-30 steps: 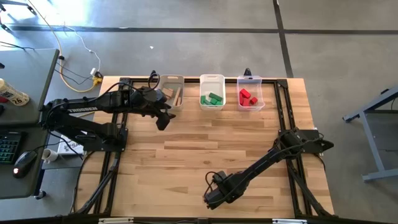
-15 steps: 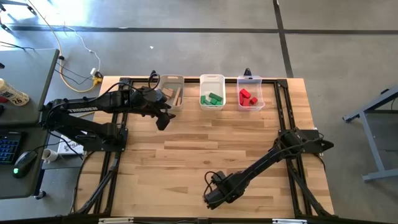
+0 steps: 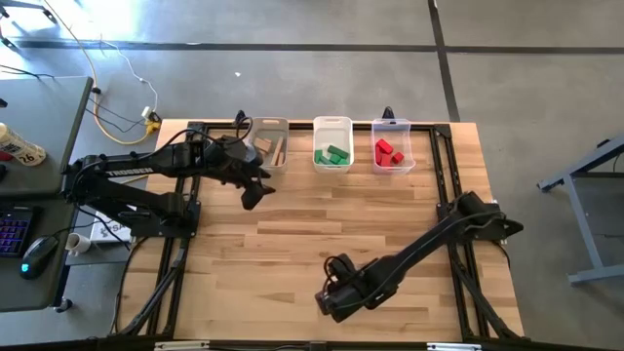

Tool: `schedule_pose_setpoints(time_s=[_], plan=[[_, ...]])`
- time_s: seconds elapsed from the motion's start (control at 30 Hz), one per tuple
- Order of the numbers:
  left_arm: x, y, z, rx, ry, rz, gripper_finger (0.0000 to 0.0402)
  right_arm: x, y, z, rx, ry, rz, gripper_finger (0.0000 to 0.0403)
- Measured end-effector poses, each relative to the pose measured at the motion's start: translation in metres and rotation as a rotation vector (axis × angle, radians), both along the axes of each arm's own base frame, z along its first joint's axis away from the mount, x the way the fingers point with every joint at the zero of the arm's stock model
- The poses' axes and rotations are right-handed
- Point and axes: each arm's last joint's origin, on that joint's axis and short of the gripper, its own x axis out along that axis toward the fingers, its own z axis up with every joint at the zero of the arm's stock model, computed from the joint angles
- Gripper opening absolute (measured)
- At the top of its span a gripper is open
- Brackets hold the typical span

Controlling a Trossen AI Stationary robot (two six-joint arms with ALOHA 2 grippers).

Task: Sort & place blocks by color
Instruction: Put the brown arch block into the gray bin

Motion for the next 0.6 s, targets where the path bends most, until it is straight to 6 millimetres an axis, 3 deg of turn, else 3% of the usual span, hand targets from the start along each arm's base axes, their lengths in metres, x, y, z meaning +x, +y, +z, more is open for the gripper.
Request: schedule_pose_setpoints(time_s=[0.23,0.6], plan=[[0.002,-0.002,0.002,-0.013,-0.04,-0.092,0.0245,-0.002,-0.017,0.032,-0.075,-0.104,0.048,0.0101],[0.009,-0.003,0.011,0.036,-0.165,-0.251,0.0245,0.003,-0.065,0.072,-0.17,-0.186,0.142,0.0101]])
